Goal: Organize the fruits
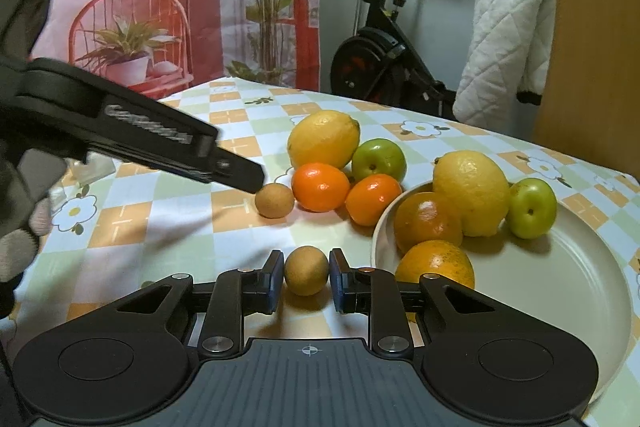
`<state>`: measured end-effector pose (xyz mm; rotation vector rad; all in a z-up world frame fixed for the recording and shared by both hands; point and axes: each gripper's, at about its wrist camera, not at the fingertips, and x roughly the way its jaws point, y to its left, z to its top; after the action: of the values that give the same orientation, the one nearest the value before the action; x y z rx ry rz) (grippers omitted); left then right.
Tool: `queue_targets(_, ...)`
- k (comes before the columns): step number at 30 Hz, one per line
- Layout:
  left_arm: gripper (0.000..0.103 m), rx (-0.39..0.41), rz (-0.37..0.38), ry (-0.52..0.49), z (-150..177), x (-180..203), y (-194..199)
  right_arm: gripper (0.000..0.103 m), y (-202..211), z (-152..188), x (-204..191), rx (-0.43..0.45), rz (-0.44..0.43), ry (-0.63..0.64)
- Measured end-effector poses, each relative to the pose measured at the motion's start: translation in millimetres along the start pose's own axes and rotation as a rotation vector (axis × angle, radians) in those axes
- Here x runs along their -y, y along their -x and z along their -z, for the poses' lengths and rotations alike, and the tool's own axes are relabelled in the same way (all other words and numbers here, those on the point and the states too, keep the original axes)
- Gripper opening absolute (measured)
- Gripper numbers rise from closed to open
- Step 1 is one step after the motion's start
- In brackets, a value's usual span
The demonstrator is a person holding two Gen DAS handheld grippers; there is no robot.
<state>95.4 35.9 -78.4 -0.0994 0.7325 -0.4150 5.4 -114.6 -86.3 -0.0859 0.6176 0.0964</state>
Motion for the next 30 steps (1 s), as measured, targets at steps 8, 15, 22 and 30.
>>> queue_targets(8, 0.042, -0.022, -0.004, -0.026, -1.5, 2.6, -17.6, 0.022, -2.0, -0.9, 2.7, -0.007, -0.013, -0.015)
queue_targets(15, 0.042, -0.040, 0.002, -0.023, -1.9, 2.2, -27.9, 0.022, -2.1, -0.5, 1.6, -0.010, -0.013, -0.011)
queue_targets(22, 0.030, -0.045, -0.008, -0.052, 0.4, 5.0, -26.6, 0.022, -2.7, -0.7, 1.1, -0.012, -0.013, -0.010)
queue_targets(30, 0.030, -0.026, 0.008, -0.026, 5.7, 4.7, -5.4, 0.022, -2.3, -0.9, 0.7, -0.010, -0.012, -0.011)
